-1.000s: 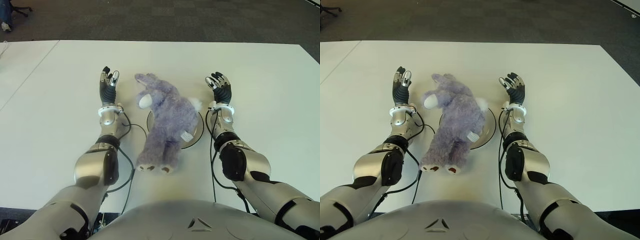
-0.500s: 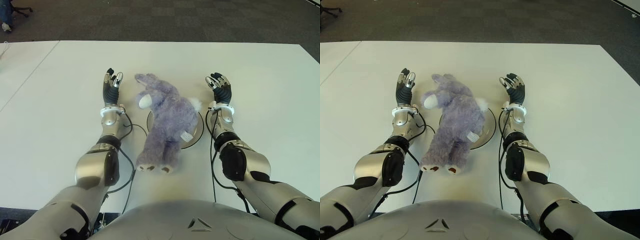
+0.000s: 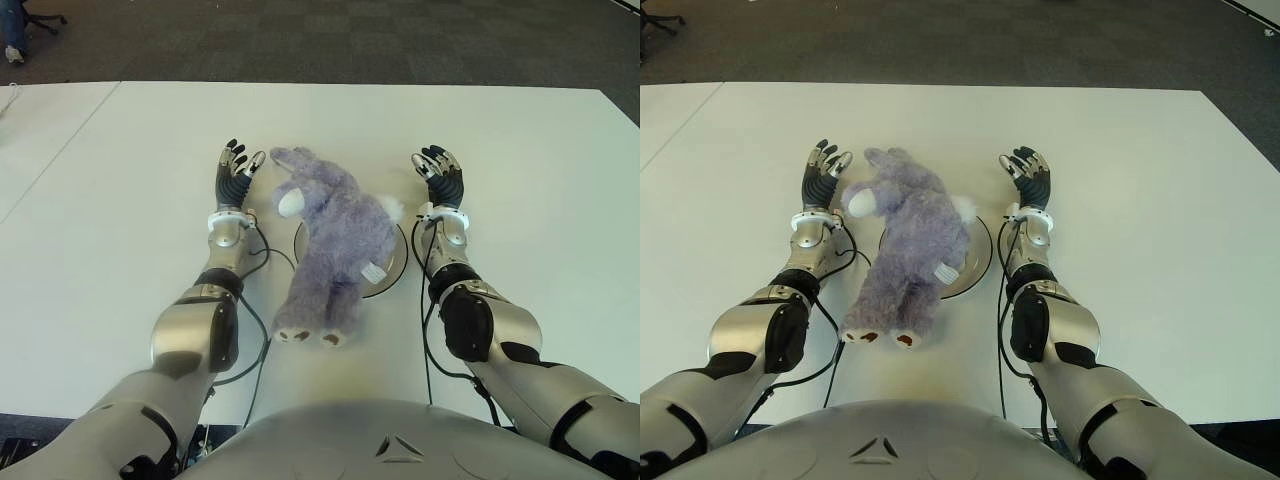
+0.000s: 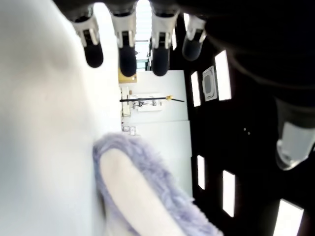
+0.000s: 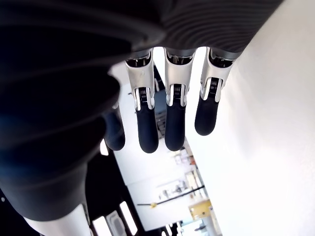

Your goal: Put the doll into the plate.

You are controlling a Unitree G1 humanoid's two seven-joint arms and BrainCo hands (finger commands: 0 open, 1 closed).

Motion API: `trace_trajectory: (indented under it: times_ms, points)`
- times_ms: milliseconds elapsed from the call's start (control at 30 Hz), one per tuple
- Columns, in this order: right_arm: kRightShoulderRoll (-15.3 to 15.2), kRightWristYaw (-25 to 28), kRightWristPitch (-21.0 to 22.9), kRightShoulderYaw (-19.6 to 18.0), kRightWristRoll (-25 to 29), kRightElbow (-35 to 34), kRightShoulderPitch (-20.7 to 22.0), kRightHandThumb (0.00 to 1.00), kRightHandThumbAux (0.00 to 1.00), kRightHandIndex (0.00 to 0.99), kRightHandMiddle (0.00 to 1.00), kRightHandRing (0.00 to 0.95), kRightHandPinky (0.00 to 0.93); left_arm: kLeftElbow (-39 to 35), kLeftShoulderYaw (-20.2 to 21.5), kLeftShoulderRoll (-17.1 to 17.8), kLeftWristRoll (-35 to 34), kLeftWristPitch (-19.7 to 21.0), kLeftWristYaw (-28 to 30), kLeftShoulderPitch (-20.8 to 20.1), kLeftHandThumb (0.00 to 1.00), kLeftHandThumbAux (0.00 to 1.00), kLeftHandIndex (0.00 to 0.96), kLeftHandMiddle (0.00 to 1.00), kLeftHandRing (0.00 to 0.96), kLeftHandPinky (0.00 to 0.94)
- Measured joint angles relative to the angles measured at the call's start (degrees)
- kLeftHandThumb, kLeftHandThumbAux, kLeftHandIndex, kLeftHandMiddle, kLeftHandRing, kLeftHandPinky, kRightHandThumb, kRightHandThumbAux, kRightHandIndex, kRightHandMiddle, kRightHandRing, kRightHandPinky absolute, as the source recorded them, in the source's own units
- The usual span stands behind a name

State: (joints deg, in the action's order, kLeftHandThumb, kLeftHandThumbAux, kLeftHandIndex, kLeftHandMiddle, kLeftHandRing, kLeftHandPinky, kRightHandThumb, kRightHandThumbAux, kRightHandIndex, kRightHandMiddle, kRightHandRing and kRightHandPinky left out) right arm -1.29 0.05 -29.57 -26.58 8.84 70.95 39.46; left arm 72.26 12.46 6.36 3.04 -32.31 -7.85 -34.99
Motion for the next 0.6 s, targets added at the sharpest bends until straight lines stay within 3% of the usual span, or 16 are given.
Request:
trace_trajectory:
  times_ms: [300, 600]
  points:
    - [0.0, -0.2, 0.0, 0.3, -0.1, 0.0, 0.0, 0.02, 0.857, 0.267, 0.275, 0.247, 0.216, -0.2, -2.0, 0.4, 1.5, 2.4, -1.3, -0.3, 0.019, 0.769, 0.152, 0.138, 0.142, 0.187]
    - [0.0, -0.6, 0.0, 0.8, -0.5, 0.0, -0.1, 0.022, 0.85, 0.279, 0.279, 0.25, 0.225, -0.2, -2.4, 0.5, 1.5, 2.5, -1.7, -0.3, 0.061, 0.825, 0.158, 0.129, 0.133, 0.181]
